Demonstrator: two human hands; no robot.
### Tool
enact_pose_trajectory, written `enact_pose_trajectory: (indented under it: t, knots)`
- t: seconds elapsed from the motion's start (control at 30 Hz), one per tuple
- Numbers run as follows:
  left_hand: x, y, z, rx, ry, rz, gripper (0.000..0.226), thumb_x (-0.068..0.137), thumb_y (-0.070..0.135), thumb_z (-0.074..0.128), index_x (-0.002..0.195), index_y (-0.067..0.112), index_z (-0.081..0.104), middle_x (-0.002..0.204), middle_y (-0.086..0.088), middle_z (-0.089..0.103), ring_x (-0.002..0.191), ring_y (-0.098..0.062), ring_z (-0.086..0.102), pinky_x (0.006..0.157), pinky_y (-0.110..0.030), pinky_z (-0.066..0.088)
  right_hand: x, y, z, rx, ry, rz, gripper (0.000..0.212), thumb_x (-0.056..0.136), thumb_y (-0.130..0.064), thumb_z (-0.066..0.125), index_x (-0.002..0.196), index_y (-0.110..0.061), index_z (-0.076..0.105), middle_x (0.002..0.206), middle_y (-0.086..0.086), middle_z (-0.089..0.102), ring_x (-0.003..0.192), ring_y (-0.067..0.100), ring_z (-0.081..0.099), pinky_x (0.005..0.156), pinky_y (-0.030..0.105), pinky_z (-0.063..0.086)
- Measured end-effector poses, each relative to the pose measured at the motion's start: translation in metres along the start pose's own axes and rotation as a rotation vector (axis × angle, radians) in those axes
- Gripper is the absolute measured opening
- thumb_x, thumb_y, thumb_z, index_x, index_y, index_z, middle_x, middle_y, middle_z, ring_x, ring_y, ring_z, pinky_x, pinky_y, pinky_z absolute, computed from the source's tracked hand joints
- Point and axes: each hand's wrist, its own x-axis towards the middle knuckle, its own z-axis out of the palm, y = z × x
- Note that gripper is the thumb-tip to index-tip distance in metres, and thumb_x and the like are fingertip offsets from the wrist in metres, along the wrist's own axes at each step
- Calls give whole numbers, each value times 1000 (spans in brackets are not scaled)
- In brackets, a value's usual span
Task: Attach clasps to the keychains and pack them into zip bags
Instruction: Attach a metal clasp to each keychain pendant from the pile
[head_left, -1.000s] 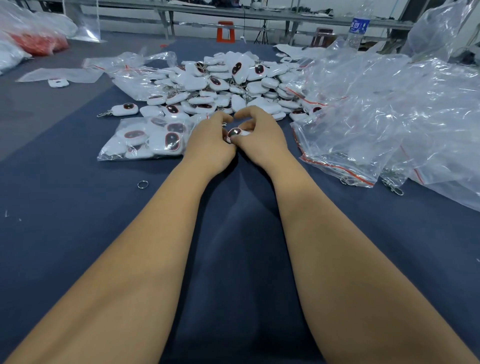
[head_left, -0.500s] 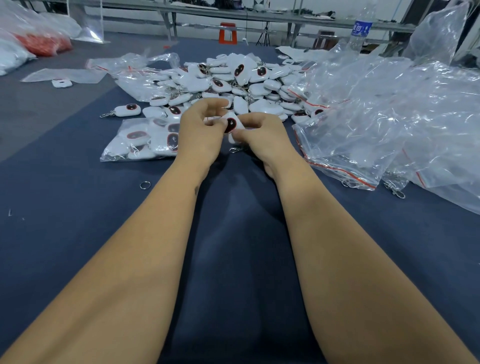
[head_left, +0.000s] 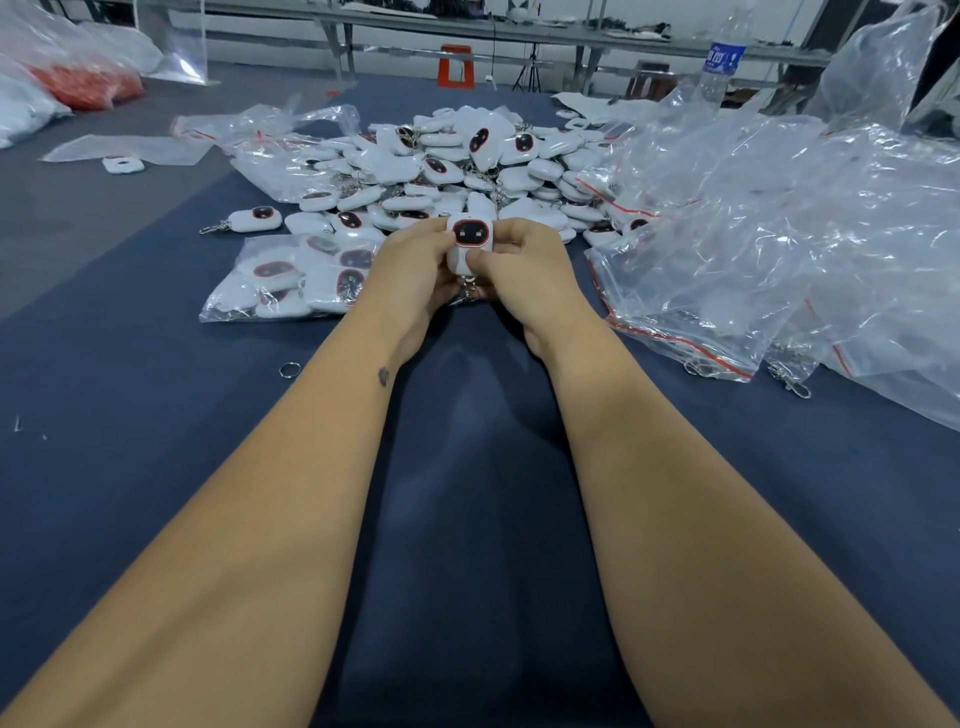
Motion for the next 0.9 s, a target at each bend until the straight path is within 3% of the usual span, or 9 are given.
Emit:
enact_pose_trajectory:
  t: [0.37,0.53,0.73,0.9]
  knots:
    - [-2,-1,2,39,31,5,33,93,-9,40,105,9,65,79,-4,66,60,-5,60,61,-18,54,3,3,1,-33,5,0,17,87,3,64,98,-10,60,91,14,69,83,23,66,82,43,57]
    - [2,-4,-2,107,26,16,29,96,-3,43,109,14,64,92,-9,66,72,-12,62,76,-27,55,1,-1,1,-10,-34,-6,16,89,1,58,99,-12,61,88,8,67,77,17,65,68,30,57]
    - [1,-5,-3,100,19,26,37,95,-3,40,95,24,64,97,-12,65,79,-17,63,78,-32,55,1,-3,2,12,-41,3,17,95,-3,49,96,-13,63,96,14,64,82,21,64,76,41,59]
    - [2,-4,-2,117,41,3,35,95,-4,39,107,17,64,109,-15,68,90,-20,66,86,-35,56,2,0,4,-43,-6,-15,15,94,-6,50,99,-11,63,95,13,62,85,23,62,79,47,58]
